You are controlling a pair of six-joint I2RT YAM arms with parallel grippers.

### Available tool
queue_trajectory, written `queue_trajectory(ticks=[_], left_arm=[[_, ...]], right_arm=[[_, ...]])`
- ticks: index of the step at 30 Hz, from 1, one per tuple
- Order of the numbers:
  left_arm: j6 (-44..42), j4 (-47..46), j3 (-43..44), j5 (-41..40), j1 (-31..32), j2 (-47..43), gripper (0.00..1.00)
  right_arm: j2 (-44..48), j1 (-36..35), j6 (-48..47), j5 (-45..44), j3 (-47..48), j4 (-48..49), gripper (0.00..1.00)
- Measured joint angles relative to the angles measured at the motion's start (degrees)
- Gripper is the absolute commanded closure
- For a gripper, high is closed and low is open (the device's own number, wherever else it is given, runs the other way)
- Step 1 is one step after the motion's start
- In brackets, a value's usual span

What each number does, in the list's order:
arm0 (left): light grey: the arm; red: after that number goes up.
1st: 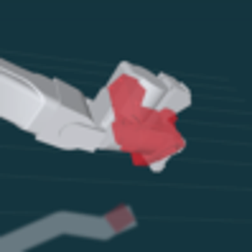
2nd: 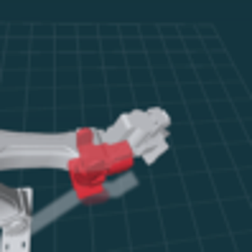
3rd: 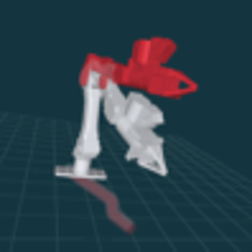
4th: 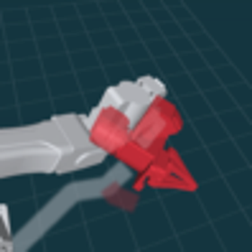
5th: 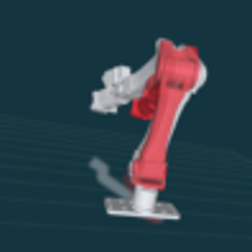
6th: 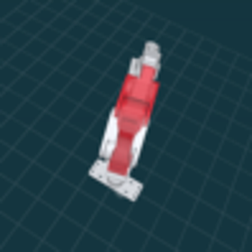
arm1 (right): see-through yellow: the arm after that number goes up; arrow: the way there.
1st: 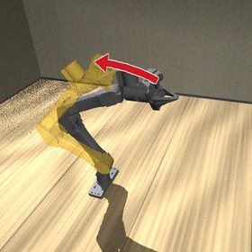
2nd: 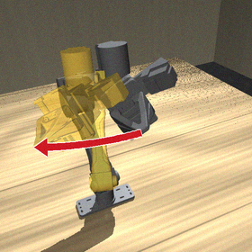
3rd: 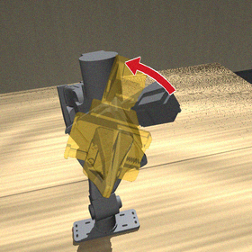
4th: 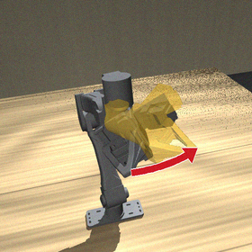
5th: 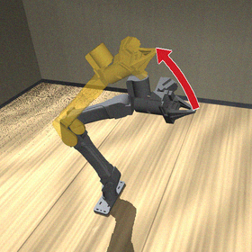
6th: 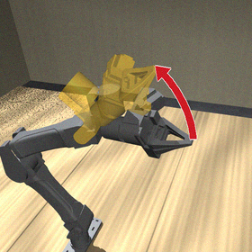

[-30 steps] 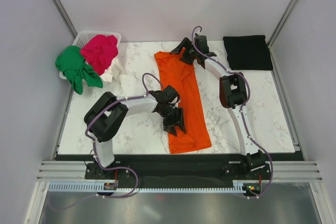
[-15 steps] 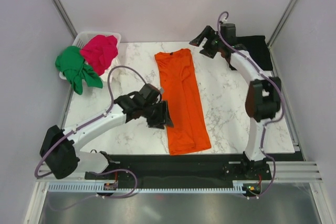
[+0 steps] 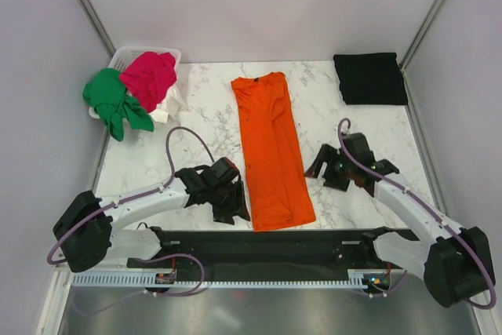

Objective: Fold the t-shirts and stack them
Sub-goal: Fold the tshirt

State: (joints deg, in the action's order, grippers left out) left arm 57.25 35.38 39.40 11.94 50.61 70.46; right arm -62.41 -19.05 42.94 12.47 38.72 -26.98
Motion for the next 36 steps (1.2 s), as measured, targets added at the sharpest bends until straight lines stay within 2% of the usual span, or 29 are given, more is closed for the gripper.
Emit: queue_trajectory(ticks=[5,10,16,21,22,26,29,32,33,36], left_arm=[[3.3,-4.9,-1.7,0.0,2.9,1.8,0.39],[5.3,-8.7,-2.8,-0.2,4.5,4.5,0.4],[6.7,-11.0,-3.0,-1.4,5.4,5.9,0.41],[7.2,-13.3,-3.0,-1.3,5.4,9.4,0.44],[7.3,-13.8,-3.0,-1.3,5.4,10.1,0.46],[7.9,-16.3,-2.9,0.5,5.5,11.8,0.48],[8.2,-18.0,-2.7,1.4,5.6,12.9,0.54],[8.5,-18.9,-2.7,1.7,5.7,13.8,0.7],[8.7,-19.1,-2.7,1.8,5.7,14.2,0.82],[9.1,-19.4,-2.6,1.7,5.7,15.1,0.98]], right_arm=[[10.5,-3.6,3.4,-1.0,-11.7,-7.0,0.22],[10.1,-7.8,5.1,0.0,-16.2,-7.5,0.27],[8.7,-10.4,5.9,1.4,-16.8,-5.8,0.42],[5.4,-11.4,6.2,2.5,-16.4,-3.9,0.51],[4.9,-11.6,6.1,2.7,-16.3,-3.6,0.57],[3.7,-12.0,5.4,2.8,-16.3,-3.1,0.7],[3.0,-12.1,5.1,2.7,-16.3,-3.0,0.81],[2.5,-12.2,4.5,2.6,-16.3,-2.8,0.94],[2.4,-12.2,4.3,2.6,-16.3,-2.7,0.98],[2.3,-12.2,3.8,2.6,-16.3,-2.6,1.0]])
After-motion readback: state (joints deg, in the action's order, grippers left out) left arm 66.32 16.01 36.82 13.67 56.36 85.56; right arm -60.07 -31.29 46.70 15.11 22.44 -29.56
